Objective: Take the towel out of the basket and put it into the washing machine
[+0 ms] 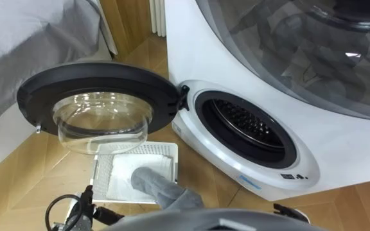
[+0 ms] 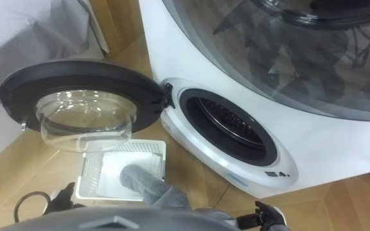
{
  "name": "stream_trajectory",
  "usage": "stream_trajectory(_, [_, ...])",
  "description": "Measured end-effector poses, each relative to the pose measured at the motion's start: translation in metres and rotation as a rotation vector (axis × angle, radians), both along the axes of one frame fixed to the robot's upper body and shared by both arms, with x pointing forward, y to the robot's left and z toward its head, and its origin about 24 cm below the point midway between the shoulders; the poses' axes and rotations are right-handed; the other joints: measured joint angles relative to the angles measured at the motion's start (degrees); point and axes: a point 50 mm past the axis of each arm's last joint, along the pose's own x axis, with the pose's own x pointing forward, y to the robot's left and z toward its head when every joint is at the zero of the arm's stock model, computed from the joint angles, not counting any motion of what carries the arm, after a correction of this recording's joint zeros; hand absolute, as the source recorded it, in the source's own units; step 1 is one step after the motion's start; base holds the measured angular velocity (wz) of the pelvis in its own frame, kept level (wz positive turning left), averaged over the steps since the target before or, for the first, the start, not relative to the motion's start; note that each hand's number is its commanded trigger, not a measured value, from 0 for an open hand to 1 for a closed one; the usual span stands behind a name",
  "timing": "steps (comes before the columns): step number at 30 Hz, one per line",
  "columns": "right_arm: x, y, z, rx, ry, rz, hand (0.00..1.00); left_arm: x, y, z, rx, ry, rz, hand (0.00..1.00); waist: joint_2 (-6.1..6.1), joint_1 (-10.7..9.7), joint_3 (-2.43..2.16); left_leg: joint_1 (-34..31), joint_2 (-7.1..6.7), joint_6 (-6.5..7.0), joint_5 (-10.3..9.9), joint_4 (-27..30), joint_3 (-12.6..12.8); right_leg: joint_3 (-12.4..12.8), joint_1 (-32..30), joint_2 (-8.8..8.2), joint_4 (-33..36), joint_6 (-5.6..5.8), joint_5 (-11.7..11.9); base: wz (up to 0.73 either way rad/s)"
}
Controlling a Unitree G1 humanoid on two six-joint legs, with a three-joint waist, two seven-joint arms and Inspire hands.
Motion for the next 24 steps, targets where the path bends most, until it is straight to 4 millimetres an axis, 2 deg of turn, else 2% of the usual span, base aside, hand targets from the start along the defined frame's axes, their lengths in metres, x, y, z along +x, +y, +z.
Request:
stream_trajectory(12, [0.001,0.000,0.000,0.000,-0.009,0.001,0.00,0.001,0.000,0.000,-0.003,-0.003,-0.002,0.00,0.12,0.01,-0.04,-0.34,0.01,-0.10,-0.14,0.06,0.07,0.27,-0.33,0.01,-0.04,0.02,-0.01,0.00])
stream_trajectory(13, [0.002,0.000,0.000,0.001,-0.011,0.002,0.00,0.003,0.000,0.000,-0.005,-0.005,-0.005,0.00,0.18,0.01,-0.12,-0.55,0.01,-0.09,-0.19,0.08,0.06,0.31,-0.52,0.00,-0.06,0.02,-0.02,0.00])
stream_trajectory(14, [0.003,0.000,0.000,0.002,-0.014,0.003,0.00,0.004,-0.001,0.000,-0.006,-0.011,-0.006,0.00,0.18,-0.03,-0.52,-1.21,0.01,-0.08,-0.21,0.09,0.07,0.03,-1.21,-0.01,0.01,0.03,-0.01,0.04])
stream_trajectory(16, [0.003,0.000,0.001,0.004,-0.016,0.004,0.00,0.010,-0.001,0.001,-0.008,-0.028,-0.013,0.00,0.38,-0.03,-0.44,-1.58,0.02,-0.08,-0.22,0.09,0.20,-0.15,-1.66,-0.05,0.11,0.04,0.00,0.00])
stream_trajectory(18, [0.007,-0.001,0.001,0.004,-0.023,0.009,0.00,0.013,-0.002,0.002,-0.006,-0.044,-0.020,0.00,0.62,0.14,-0.38,-1.74,0.02,-0.07,-0.23,0.09,0.37,-1.94,-2.07,-0.33,0.07,0.04,0.00,-0.14])
stream_trajectory(19, [0.010,-0.003,0.002,0.003,-0.031,0.012,0.00,0.014,-0.003,0.002,-0.007,-0.044,-0.029,0.00,0.82,0.13,-0.32,-1.77,-0.01,-0.06,-0.25,0.11,0.32,-3.71,-2.23,-0.63,-0.08,0.04,0.00,-0.19])
stream_trajectory(24, [0.023,-0.005,0.004,-0.003,-0.069,0.019,0.00,0.027,-0.010,0.003,-0.013,-0.073,-0.087,0.00,1.93,-1.26,-0.35,-3.79,-0.01,-0.05,-0.28,0.26,0.36,-4.60,-4.15,-0.82,0.18,0.05,0.01,0.02])
